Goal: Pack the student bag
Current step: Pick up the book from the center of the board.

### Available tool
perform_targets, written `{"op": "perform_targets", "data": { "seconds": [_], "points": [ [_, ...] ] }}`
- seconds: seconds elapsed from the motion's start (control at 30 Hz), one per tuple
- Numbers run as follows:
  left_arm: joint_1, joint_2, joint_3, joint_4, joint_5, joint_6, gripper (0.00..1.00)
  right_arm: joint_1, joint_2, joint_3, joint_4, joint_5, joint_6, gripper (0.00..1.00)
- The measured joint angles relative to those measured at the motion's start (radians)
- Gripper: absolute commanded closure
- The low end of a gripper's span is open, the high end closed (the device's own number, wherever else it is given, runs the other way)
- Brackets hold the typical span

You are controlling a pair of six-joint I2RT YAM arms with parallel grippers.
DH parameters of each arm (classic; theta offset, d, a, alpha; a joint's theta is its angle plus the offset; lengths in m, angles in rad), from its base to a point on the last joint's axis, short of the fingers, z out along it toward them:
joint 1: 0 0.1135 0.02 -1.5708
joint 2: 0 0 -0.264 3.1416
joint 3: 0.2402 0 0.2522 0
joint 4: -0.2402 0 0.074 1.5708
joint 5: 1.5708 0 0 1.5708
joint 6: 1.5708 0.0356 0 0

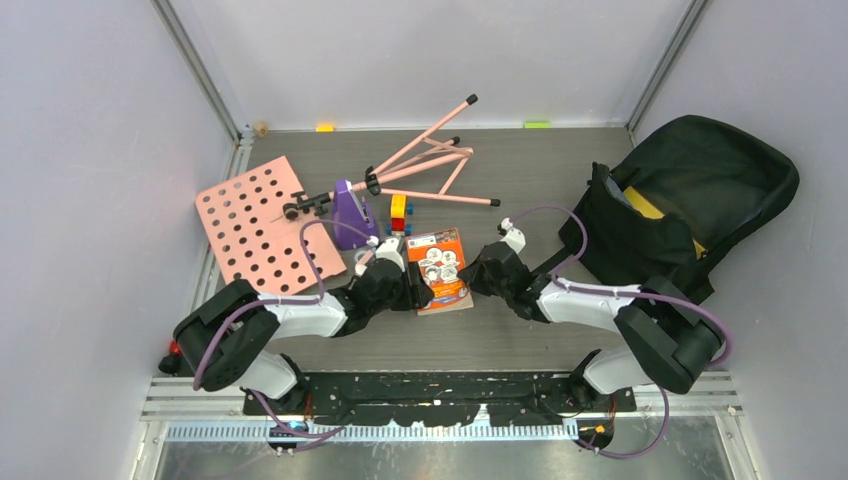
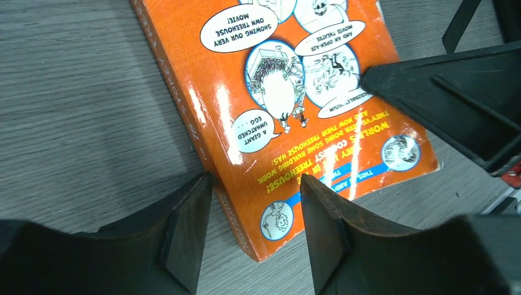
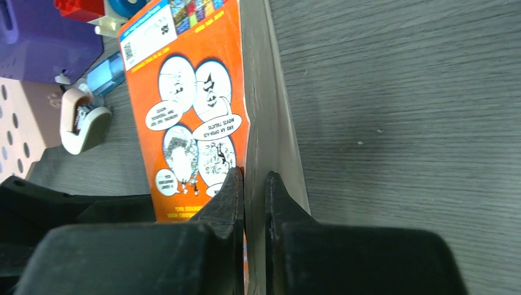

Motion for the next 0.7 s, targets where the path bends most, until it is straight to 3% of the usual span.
{"op": "perform_targets", "data": {
  "seconds": [0.13, 0.37, 0.7],
  "points": [
    [0.000, -0.001, 0.000, -0.003, 0.003, 0.026, 0.48, 0.010, -0.061, -0.010, -0.021, -0.005, 0.000, 0.99],
    [0.000, -0.002, 0.000, -0.007, 0.023, 0.068, 0.54, 0.019, -0.102, -0.038, -0.028, -0.034, -0.039, 0.85],
    [0.008, 0.001, -0.044, 0.072, 0.031, 0.047, 0.56, 0.012, -0.027, -0.098, 0.154, -0.027, -0.075, 0.75]
  ]
}}
